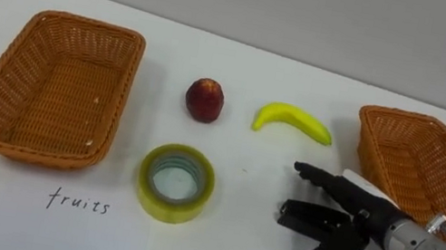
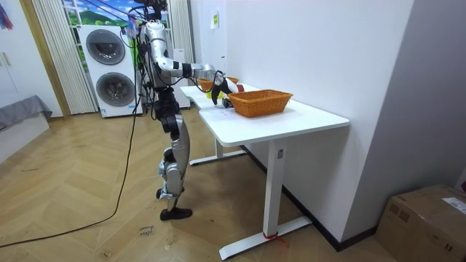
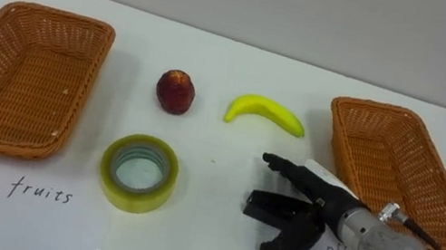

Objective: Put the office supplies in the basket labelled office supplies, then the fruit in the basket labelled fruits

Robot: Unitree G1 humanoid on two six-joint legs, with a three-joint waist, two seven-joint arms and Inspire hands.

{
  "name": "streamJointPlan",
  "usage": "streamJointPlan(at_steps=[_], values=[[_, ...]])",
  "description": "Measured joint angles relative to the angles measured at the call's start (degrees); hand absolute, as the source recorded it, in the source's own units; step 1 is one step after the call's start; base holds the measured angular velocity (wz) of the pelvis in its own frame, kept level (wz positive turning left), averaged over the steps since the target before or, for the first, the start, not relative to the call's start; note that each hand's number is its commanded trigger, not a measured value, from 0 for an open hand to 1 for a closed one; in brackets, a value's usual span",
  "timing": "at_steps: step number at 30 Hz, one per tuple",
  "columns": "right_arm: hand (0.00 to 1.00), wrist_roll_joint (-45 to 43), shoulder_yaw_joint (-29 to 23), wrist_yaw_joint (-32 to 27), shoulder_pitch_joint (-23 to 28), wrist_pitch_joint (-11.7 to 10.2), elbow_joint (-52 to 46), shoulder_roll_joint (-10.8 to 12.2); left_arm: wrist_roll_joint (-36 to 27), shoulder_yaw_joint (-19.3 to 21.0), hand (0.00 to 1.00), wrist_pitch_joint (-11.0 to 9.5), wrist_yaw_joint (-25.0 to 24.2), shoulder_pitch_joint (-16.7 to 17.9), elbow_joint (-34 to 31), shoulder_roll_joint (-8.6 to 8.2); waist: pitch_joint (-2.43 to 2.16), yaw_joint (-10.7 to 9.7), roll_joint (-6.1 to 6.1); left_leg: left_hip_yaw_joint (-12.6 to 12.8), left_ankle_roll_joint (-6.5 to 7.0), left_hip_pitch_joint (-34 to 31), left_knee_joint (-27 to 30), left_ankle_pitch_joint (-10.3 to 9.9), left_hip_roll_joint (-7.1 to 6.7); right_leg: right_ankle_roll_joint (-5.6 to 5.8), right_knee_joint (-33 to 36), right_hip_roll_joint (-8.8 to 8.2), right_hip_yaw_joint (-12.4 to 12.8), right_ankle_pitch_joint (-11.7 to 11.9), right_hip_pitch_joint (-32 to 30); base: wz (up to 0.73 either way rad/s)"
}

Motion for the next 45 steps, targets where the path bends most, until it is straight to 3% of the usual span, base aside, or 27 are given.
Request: streamJointPlan(at_steps=[22, 31, 45], values=[[0.00, -6.1, 1.3, 0.9, 0.2, 0.8, -1.2, 0.0, 0.0, 0.1, 0.00, 1.6, 0.0, -0.1, -1.3, 0.39, -0.02, 0.0, -0.43, -0.2, 0.01, 0.3, 0.0, 0.0, 0.00, 0.02, 0.0, 0.03, 0.0, 0.0, 0.2, 0.00], [0.00, -12.9, 1.6, 5.1, -0.3, 3.1, -5.5, 0.0, 0.1, 0.0, 0.00, 2.6, -0.3, 0.3, -4.6, 0.42, -0.03, 0.0, -0.55, -0.2, 0.01, -1.1, 0.9, 0.0, 0.00, -0.04, 0.3, 0.00, 0.0, 0.1, -0.7, 0.00], [0.00, -14.9, 1.6, 7.3, -1.0, 4.3, -5.6, 0.5, 0.1, -0.4, 0.00, 2.6, -0.2, 0.7, -4.5, 0.44, 0.28, 0.1, -0.70, -0.2, 0.02, -1.1, 1.1, 0.0, 0.00, -0.03, 0.9, -0.09, -0.1, 0.1, -0.9, 0.00]])
